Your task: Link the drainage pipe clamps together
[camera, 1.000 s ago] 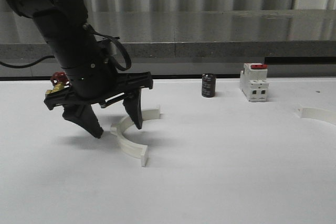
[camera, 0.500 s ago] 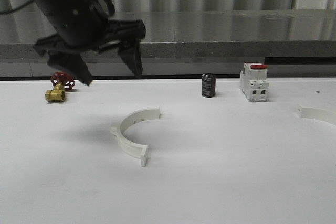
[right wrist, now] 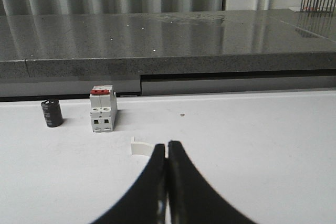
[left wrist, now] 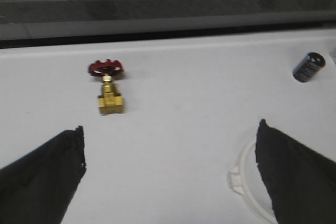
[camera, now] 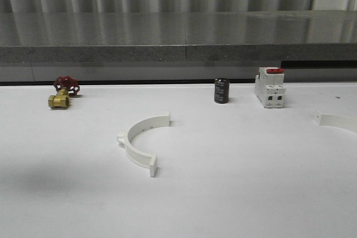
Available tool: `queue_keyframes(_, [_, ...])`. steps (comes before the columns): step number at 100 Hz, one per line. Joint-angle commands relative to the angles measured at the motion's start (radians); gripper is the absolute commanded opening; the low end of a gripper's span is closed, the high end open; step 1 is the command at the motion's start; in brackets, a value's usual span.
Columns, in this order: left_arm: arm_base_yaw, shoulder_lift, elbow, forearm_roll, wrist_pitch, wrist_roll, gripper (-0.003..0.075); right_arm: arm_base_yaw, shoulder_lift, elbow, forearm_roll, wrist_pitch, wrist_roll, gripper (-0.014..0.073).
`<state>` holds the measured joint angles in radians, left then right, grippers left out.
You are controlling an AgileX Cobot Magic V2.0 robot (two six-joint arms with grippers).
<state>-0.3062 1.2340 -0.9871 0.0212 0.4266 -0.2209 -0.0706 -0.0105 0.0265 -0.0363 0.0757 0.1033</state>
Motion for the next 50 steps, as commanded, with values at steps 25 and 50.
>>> queue_keyframes(25, [0.116, -0.382, 0.317, 0.031, -0.172, 0.003, 0.0640, -0.004, -0.020, -0.015, -0.007, -0.088, -0.007, -0.0068])
queue_keyframes(50, [0.114, -0.670, 0.518, 0.029, -0.197, 0.003, 0.0617, -0.004, -0.020, -0.015, -0.007, -0.092, -0.007, -0.0068])
